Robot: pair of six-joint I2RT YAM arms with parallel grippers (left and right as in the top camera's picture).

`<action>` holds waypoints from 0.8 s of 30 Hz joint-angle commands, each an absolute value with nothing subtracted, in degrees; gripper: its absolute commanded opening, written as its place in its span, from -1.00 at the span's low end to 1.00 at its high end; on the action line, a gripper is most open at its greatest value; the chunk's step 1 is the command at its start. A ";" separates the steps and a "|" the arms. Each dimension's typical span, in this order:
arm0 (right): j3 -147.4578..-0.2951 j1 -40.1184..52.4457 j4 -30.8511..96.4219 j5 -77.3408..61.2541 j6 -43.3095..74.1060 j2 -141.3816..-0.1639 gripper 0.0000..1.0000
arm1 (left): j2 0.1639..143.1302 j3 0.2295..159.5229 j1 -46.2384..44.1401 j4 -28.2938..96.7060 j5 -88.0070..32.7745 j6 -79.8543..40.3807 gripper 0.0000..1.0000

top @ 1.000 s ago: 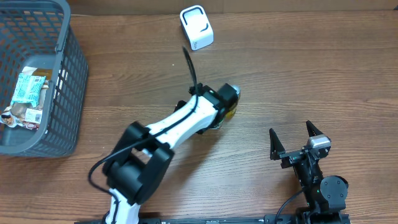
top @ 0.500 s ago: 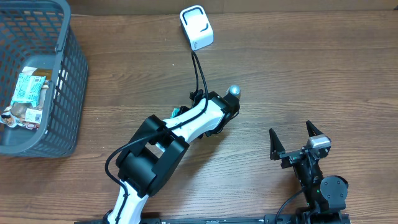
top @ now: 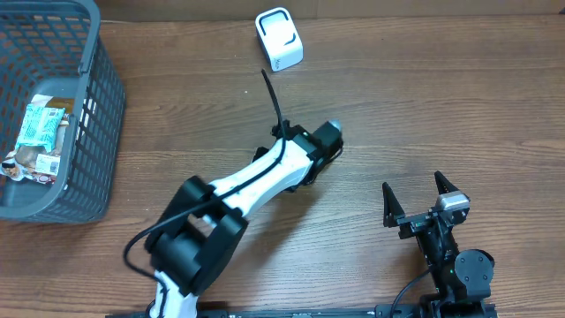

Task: Scan the item barcode
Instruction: 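Lower the teal packet onto the table beside the green tub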

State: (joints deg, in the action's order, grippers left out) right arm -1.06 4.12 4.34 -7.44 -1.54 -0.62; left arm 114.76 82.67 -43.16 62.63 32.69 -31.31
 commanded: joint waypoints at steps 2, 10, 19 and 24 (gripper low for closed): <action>-0.45 3.77 4.19 -7.18 -1.96 -0.16 1.00 | 111.18 84.07 -43.03 60.36 25.54 -27.81 -0.35; -0.45 3.77 4.19 -7.18 -1.96 -0.16 1.00 | 108.84 85.36 -36.93 60.82 14.94 -23.79 -0.07; -0.45 3.77 4.19 -7.18 -1.96 -0.16 1.00 | 109.30 83.57 -29.87 60.77 4.95 -16.40 0.43; -0.45 3.77 4.19 -7.18 -1.96 -0.16 1.00 | 109.40 81.38 -29.67 58.67 4.16 -15.49 0.45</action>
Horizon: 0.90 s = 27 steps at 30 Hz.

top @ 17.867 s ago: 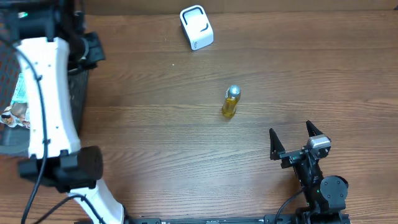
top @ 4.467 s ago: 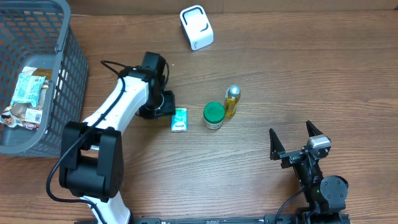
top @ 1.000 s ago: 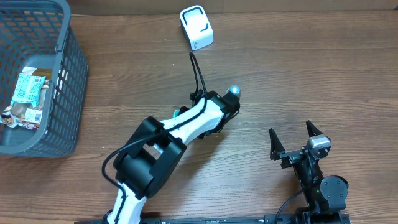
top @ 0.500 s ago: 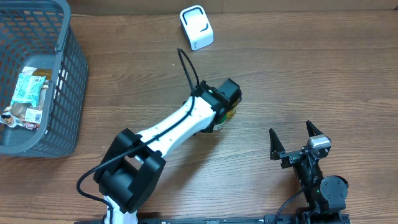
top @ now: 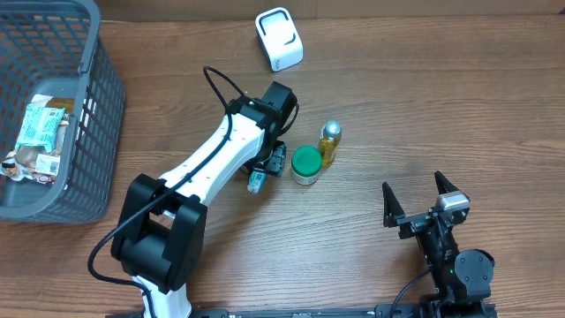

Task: Scan the item barcode
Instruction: 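Lower the teal packet onto the table beside the green tub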

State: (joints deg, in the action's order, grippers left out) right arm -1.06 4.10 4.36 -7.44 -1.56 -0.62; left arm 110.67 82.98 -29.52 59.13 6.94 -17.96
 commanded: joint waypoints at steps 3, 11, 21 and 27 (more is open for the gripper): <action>-0.45 3.77 4.19 -7.18 -1.96 -0.16 1.00 | 109.40 80.77 -29.69 57.82 4.14 -15.35 0.44; -0.45 3.77 4.19 -7.18 -1.96 -0.16 1.00 | 109.40 75.48 -29.69 52.82 4.40 -15.68 0.28; -0.45 3.77 4.19 -7.18 -1.96 -0.16 1.00 | 109.38 74.39 -29.67 49.93 3.97 -19.00 -0.86; -0.45 3.77 4.19 -7.18 -1.96 -0.16 1.00 | 109.38 78.00 -29.76 50.43 3.09 -25.21 -0.74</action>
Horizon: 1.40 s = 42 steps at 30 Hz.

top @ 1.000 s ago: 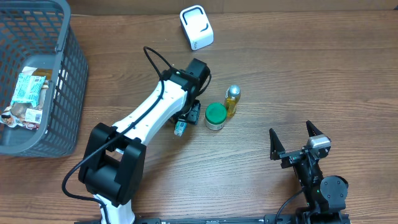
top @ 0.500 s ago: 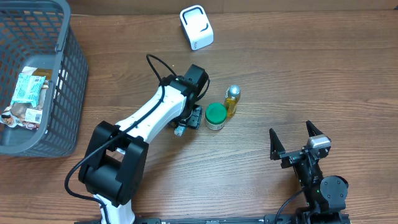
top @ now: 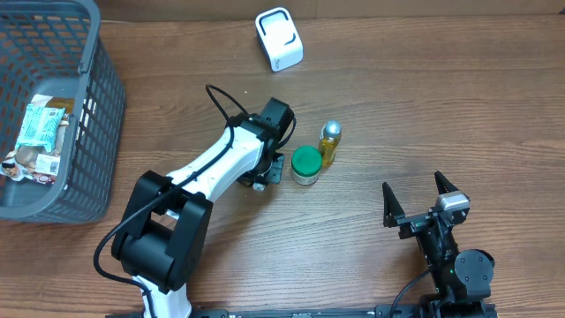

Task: Scan the item barcode
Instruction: 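Lower the teal packet onto the table beside the green tub, then open the left gripper and move it back into the grey basket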

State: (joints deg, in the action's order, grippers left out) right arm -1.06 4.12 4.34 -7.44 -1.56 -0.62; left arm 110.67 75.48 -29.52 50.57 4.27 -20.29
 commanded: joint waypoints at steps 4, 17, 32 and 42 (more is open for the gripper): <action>-0.45 3.77 4.21 -7.18 -1.98 -0.16 1.00 | 109.38 78.00 -29.76 50.28 3.11 -28.67 -0.71; -0.45 3.77 4.19 -7.18 -1.96 -0.16 1.00 | 109.38 78.00 -31.94 50.11 3.11 -30.30 -0.61; -0.45 3.77 4.21 -7.18 -1.96 -0.16 1.00 | 109.38 78.00 -32.32 50.24 2.90 -30.26 0.03; -0.45 3.77 4.19 -7.18 -1.96 -0.16 1.00 | 109.03 84.09 -30.11 54.57 0.38 -28.84 0.09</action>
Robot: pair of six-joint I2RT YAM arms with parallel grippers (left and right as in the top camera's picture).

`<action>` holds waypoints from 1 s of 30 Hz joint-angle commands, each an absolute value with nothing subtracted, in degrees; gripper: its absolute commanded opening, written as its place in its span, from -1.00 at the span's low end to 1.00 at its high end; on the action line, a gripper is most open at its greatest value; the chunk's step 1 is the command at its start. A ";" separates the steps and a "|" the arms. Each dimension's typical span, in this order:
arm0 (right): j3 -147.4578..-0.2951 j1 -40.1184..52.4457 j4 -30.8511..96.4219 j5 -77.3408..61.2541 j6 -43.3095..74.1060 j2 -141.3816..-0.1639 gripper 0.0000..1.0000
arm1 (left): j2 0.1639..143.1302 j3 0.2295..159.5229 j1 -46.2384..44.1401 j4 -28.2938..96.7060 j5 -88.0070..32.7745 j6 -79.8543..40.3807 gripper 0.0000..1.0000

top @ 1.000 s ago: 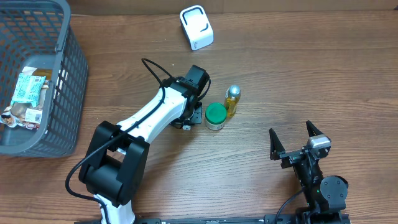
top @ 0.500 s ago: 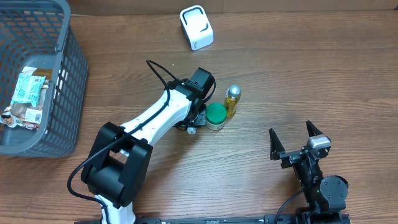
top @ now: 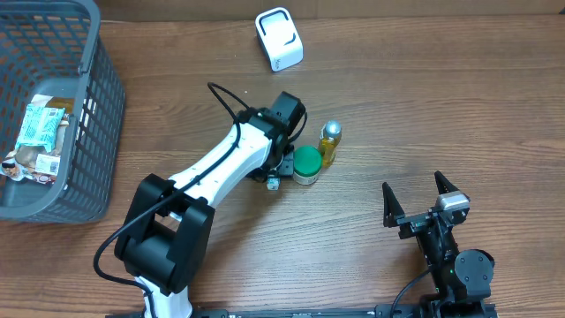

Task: Scan the item barcode
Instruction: 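Open the left gripper and move it back into the grey basket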

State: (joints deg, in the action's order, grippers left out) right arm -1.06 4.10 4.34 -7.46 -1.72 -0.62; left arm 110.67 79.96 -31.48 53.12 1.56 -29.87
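A jar with a green lid (top: 307, 164) stands mid-table, touching a small yellow bottle with a silver cap (top: 329, 143) on its right. The white scanner (top: 279, 39) sits at the far edge. My left gripper (top: 281, 169) is low beside the jar's left side, mostly hidden under its own wrist. One teal fingertip (top: 273, 183) shows, and the jaws look spread, holding nothing. My right gripper (top: 412, 184) rests open at the near right, far from both items.
A grey mesh basket (top: 95, 132) holding several snack packets fills the far left. The left arm's black cable (top: 228, 99) loops up above the wrist. Bare wood lies between the items and the scanner.
My left gripper has shifted right, from a little left of the green-lidded jar to right against its left side. Jar, bottle and right arm stand as before.
At first my left arm reached over the items, with only the bottle's cap showing. Then it was back to the left, with the jar and bottle standing uncovered and its gripper open beside the jar. It stayed low there, and now sits against the jar.
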 commanded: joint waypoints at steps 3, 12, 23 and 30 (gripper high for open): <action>-0.45 3.77 4.19 -7.18 -1.96 -0.16 1.00 | 108.64 87.48 -28.80 57.63 0.43 -27.97 0.10; -0.45 3.77 4.19 -7.18 -1.96 -0.16 1.00 | 108.55 95.66 -25.26 62.92 0.54 -23.09 0.04; -0.45 3.77 4.21 -7.18 -1.96 -0.16 1.00 | 108.57 96.05 -16.53 63.00 0.54 -22.20 -0.92; -0.45 3.77 4.19 -7.18 -1.96 -0.16 1.00 | 108.57 95.74 -11.44 63.09 0.40 -20.53 -0.91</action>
State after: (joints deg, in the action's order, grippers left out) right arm -1.06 4.12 4.36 -7.46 -1.69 -0.62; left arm 110.54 94.96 -12.93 62.87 0.82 -22.26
